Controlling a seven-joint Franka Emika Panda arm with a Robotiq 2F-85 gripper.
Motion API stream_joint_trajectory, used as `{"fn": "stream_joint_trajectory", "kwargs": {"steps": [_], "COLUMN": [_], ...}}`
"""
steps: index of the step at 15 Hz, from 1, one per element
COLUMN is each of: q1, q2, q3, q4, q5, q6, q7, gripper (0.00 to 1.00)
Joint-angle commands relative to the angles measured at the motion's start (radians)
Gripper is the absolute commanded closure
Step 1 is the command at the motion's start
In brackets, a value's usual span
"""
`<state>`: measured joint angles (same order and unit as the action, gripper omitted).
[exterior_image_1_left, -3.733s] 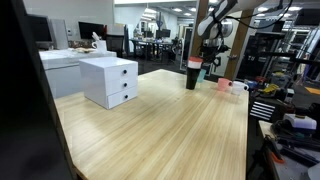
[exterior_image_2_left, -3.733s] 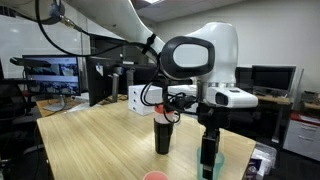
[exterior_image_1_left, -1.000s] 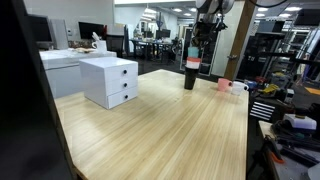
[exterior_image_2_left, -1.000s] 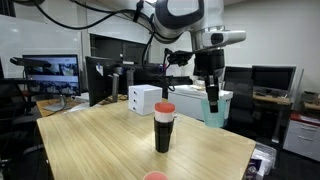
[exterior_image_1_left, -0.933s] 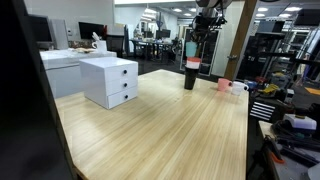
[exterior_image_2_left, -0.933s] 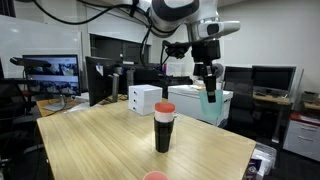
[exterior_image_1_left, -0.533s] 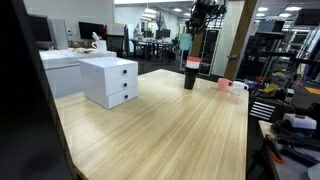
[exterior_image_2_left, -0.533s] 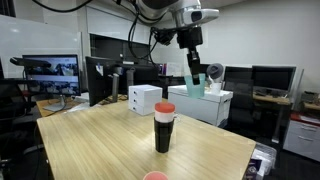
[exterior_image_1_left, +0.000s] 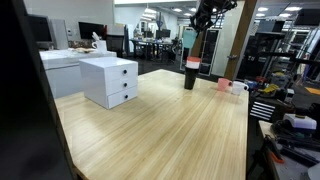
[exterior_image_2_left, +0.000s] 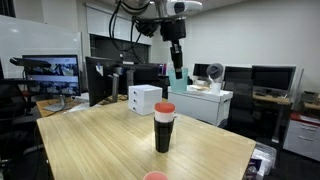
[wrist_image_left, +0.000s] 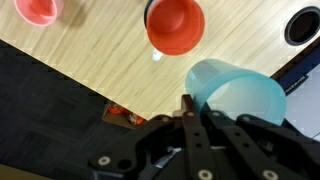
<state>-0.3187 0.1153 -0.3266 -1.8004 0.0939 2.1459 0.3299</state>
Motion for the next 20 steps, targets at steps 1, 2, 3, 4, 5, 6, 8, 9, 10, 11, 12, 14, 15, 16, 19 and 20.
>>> {"fn": "stream_joint_trajectory", "kwargs": {"steps": [1, 2, 3, 4, 5, 6, 8, 9, 10, 11, 12, 14, 15, 16, 19, 20], "q1": [-0.006, -0.006, -0.007, -0.008, -0.009, -0.01, -0.009, -0.008, -0.008, -0.007, -0.007, -0.006, -0.006, -0.006, -0.007, -0.008], "q2": [-0.087, -0.097, -0.105, -0.108, -0.107, -0.104, -0.088, -0.08, -0.076, -0.07, -0.065, -0.053, -0.048, -0.044, -0.034, -0.03], "q3": [0.0, -0.001, -0.002, -0.004, -0.005, -0.007, -0.008, -0.007, -0.006, -0.005, -0.005, -0.003, -0.003, -0.002, -0.003, -0.004], "q4": [-0.098, -0.115, -0.13, -0.143, -0.152, -0.156, -0.161, -0.158, -0.157, -0.153, -0.151, -0.143, -0.141, -0.139, -0.13, -0.126], "q5": [0.011, 0.01, 0.011, 0.014, 0.013, 0.016, 0.023, 0.027, 0.03, 0.032, 0.036, 0.038, 0.038, 0.036, 0.038, 0.039], "q6": [-0.043, -0.055, -0.065, -0.075, -0.074, -0.072, -0.057, -0.055, -0.053, -0.052, -0.051, -0.048, -0.046, -0.044, -0.035, -0.032], "q7": [-0.064, -0.072, -0.082, -0.09, -0.092, -0.092, -0.082, -0.079, -0.079, -0.078, -0.078, -0.074, -0.072, -0.07, -0.064, -0.061], "gripper": [0.99, 0.99, 0.99, 0.99, 0.99, 0.99, 0.99, 0.99, 0.99, 0.99, 0.99, 0.99, 0.99, 0.99, 0.99, 0.99]}}
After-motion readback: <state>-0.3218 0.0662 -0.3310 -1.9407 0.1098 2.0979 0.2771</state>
